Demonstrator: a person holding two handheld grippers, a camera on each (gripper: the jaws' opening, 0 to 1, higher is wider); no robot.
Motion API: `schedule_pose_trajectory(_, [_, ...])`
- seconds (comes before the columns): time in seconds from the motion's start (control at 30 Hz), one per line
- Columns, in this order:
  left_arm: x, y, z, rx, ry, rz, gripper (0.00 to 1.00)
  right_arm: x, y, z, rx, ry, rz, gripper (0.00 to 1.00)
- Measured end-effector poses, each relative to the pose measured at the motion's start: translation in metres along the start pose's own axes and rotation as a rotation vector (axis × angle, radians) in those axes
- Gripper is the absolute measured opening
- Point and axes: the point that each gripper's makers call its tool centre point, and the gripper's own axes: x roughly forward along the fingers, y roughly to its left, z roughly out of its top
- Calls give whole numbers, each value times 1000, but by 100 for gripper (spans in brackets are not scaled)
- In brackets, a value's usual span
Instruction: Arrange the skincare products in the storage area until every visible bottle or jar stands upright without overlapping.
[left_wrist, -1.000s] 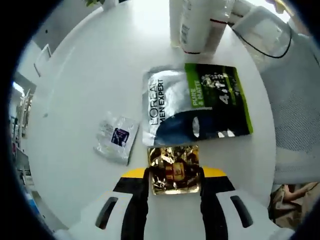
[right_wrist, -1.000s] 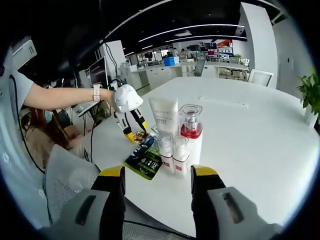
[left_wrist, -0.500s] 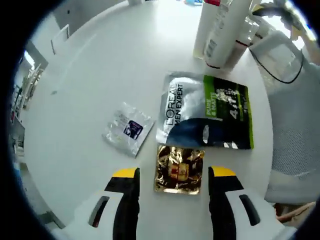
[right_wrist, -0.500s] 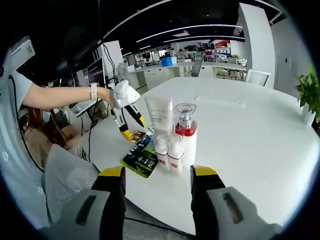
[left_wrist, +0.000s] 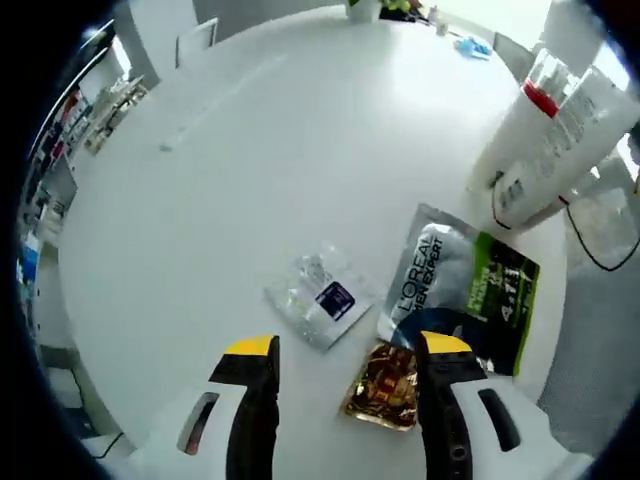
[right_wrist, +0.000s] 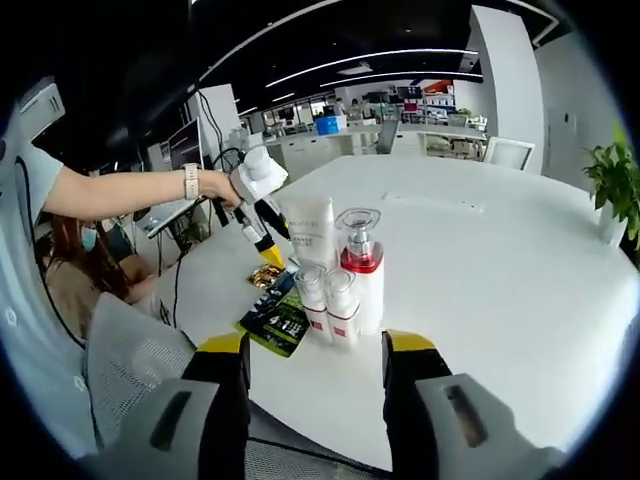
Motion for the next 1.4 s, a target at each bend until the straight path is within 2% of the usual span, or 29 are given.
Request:
schedule_pose_trajectory(0.13, [4,5,4,-34,4,33,47,-2,-7,-3,5,6,-16,53])
schedule_pose_trajectory(0.27, [10,1,4,-158,21,20,57,-5,-13,-3,23,-2,-33,53])
schedule_pose_trajectory(0.33, [13,7,1,-165,41,54,58,-6,-14,-4,24,-2,-37,53])
schedule_pose_trajectory(0.4, [16,7,-2,-180,57,53,58,-6,-14,-4,26,-3,-37,53])
schedule_pose_trajectory(0.53, [22,1,4,-263,25,27,53,-6,-16,-6,33,0,-38,53])
schedule_pose_trajectory(0.6, [22,3,6,-245,33,48,52,-7,-18,-7,35,0,-39,53])
schedule_pose_trajectory(0.8, [28,3,16,-277,41,69,55,-8,-22,-7,38,-1,-45,52])
schedule_pose_trajectory(0.9, [29,2,17,-235,65,88,55,-6,-22,-8,44,-1,-41,52])
schedule_pose_trajectory(0.97, [30,8,18,-235,74,124,50,-6,-21,-8,43,0,-37,52])
schedule_pose_trajectory(1.0, [31,8,21,-275,59,123,50,-5,-21,-9,44,0,-36,52])
schedule_pose_trajectory(1.07, [30,10,22,-300,56,133,47,-5,-20,-10,47,2,-33,52])
schedule_pose_trajectory(1.4, [29,5,23,-285,60,129,37,-6,-21,-11,47,1,-30,52])
